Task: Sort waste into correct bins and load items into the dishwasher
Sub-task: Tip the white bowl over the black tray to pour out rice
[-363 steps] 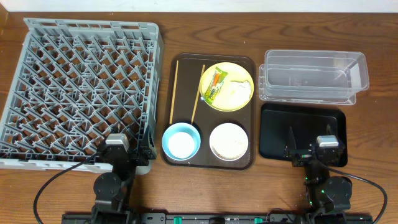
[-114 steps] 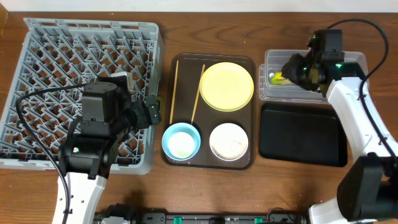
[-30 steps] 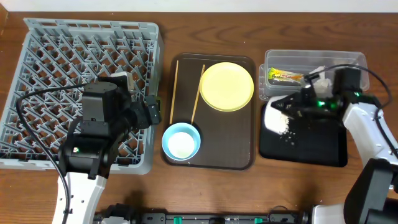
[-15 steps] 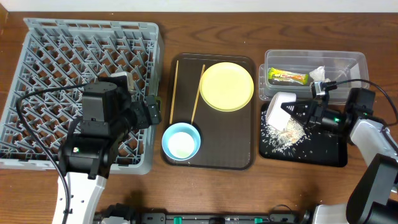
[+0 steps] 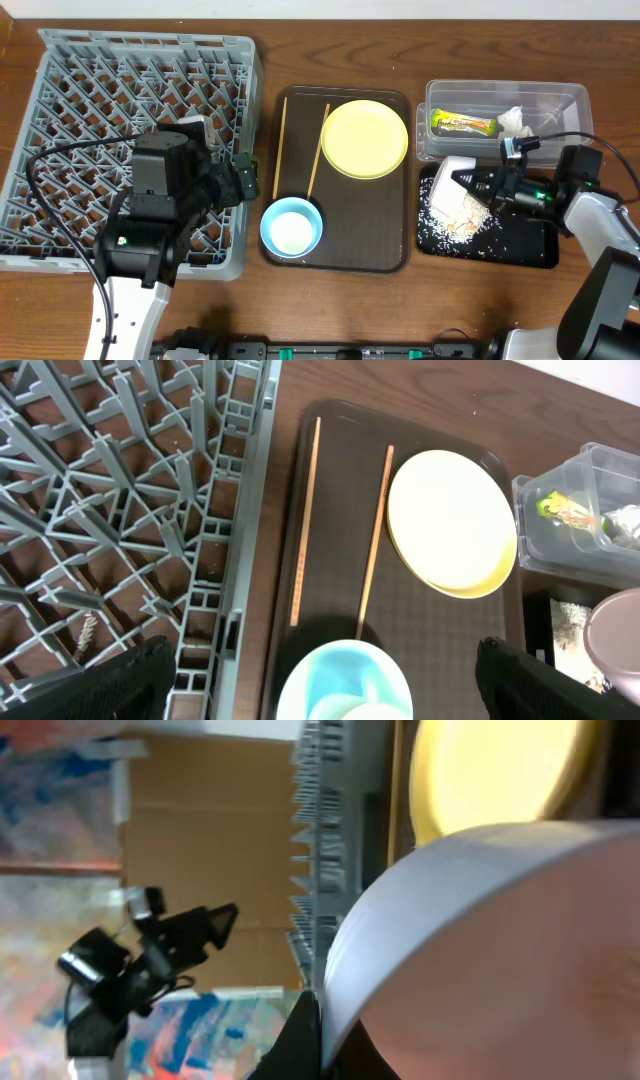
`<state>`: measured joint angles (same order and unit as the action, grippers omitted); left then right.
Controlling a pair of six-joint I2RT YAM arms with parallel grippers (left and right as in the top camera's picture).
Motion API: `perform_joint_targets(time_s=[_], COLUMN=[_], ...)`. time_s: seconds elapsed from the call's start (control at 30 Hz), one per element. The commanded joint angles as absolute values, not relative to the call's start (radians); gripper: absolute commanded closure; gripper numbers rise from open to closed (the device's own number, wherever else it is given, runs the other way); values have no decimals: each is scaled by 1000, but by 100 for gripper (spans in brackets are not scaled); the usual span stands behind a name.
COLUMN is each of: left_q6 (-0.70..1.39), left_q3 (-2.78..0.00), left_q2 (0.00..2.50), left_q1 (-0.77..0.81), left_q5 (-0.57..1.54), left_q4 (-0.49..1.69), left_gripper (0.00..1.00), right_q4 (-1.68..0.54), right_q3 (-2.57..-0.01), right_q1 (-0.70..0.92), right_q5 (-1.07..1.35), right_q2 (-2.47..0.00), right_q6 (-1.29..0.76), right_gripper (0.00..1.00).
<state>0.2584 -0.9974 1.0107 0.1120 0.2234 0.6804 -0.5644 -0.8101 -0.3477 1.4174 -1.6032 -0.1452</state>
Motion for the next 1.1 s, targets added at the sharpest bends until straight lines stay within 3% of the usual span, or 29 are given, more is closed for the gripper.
perform_joint_targets(time_s=[0.0,0.1,0.23,0.37,0.47,0.57,0.77,0.9,1.07], left_q6=[257,257,257,257,257,257,257,257,257], left_q3=[-1017,-1016,-1017,-1016,-1016,-1016,-1016,-1016,-1016], left_q2=[1012,1012,1012,1012,1012,1012,1012,1012,1012], left_q1=[108,108,108,108,108,108,108,108,108], left_q5=[228,228,228,228,228,228,228,228,228], left_q4=[681,681,681,681,681,681,681,681,681], left_gripper=[4,4,4,4,4,4,4,4,4], right_q4=[-556,-565,-576,-565,-568,-581,-584,-550,-565], right_q3=[-809,-809,-809,-809,-809,-811,-812,-812,-820], right_q1=[-349,-353,-344,-346,-329,-319,-271,-274,-247], right_q5=[1526,1338,1496,1308,1542,1291,1199,1354,1309], right_q2=[-1598,-1597,-1596,-1596,-1596,-1595,-1552,-1546,-1533], right_q6=[-88,-164,-116,-167,11,-171,-141,-56,-183], right_gripper=[99,99,99,99,99,99,99,99,99])
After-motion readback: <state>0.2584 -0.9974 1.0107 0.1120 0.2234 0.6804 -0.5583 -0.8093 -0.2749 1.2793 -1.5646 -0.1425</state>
